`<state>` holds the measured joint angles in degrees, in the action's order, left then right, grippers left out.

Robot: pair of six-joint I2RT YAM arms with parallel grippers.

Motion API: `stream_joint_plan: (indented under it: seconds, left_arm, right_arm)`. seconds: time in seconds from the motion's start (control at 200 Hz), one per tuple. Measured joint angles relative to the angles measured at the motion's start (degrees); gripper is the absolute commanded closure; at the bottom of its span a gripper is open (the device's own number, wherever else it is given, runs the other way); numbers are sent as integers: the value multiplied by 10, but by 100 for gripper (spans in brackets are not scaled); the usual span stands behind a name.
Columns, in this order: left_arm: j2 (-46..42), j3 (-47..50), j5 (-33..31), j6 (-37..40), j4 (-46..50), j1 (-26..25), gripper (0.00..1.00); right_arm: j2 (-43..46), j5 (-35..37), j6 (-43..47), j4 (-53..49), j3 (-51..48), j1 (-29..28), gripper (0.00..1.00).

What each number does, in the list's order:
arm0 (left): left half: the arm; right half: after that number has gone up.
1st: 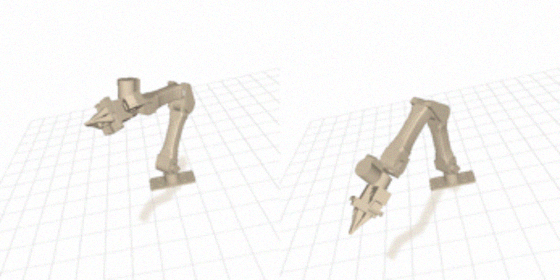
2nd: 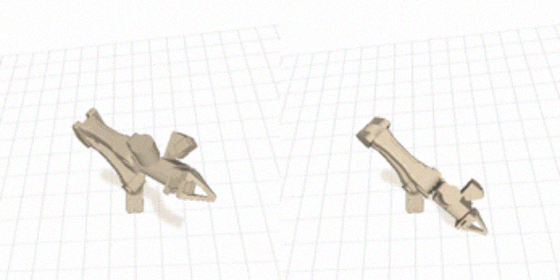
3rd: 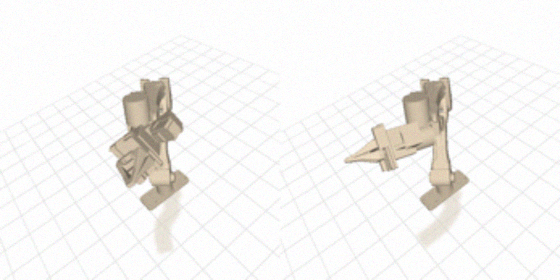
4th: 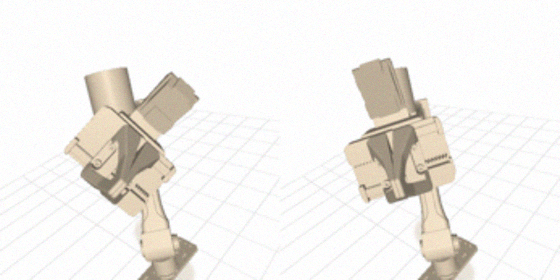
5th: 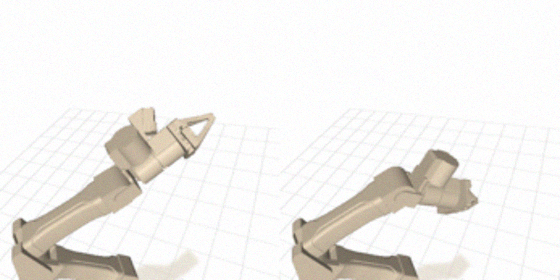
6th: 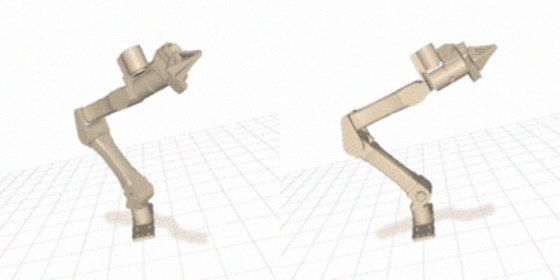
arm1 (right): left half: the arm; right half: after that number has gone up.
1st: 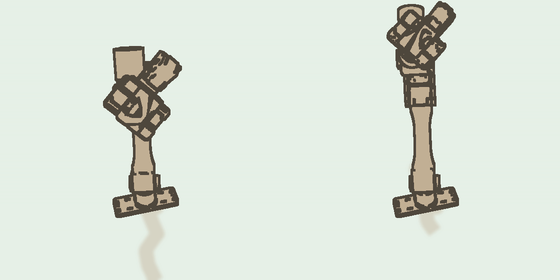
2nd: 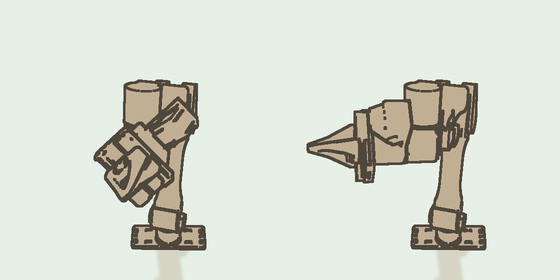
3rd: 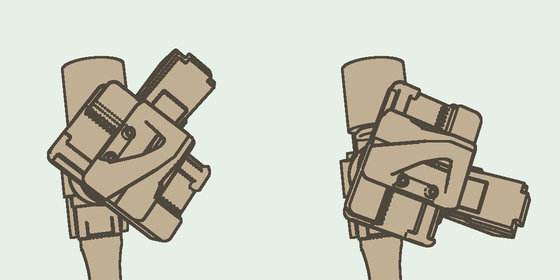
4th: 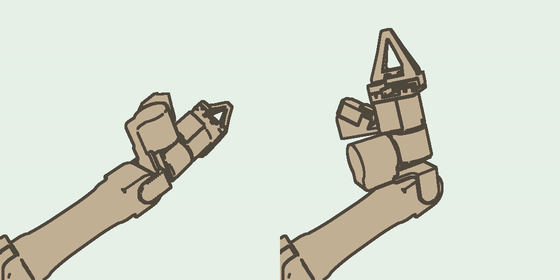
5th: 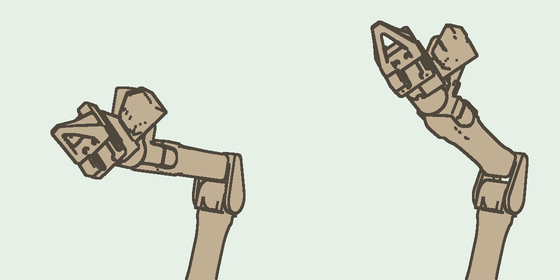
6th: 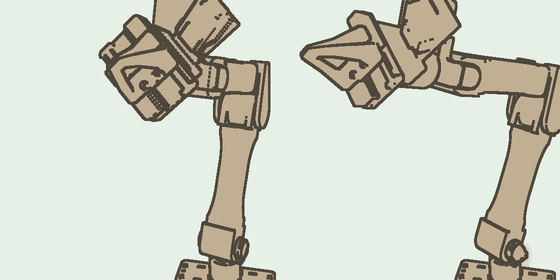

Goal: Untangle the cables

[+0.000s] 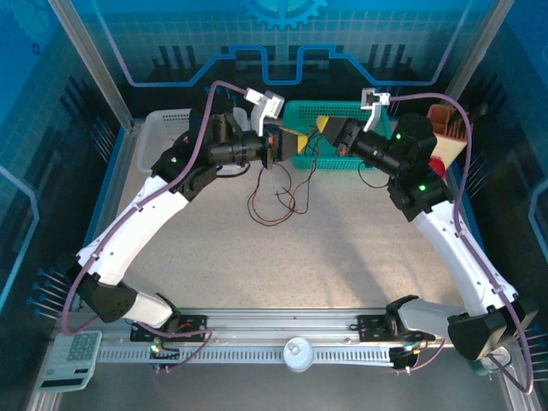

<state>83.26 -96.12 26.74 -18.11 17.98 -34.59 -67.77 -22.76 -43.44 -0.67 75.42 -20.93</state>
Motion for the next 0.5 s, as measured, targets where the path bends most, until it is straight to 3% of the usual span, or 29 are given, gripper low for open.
stream_joint_plan:
  seconds: [0.21,0.495]
  left_arm:
    - [-29,47,-56,-6,-21,25,100]
    - [-88,105,-124,-31,-51,106,100]
  right_arm:
    - [44,16,12,-23,-42,24,100]
    - [83,26,12,-55,-122,99,100]
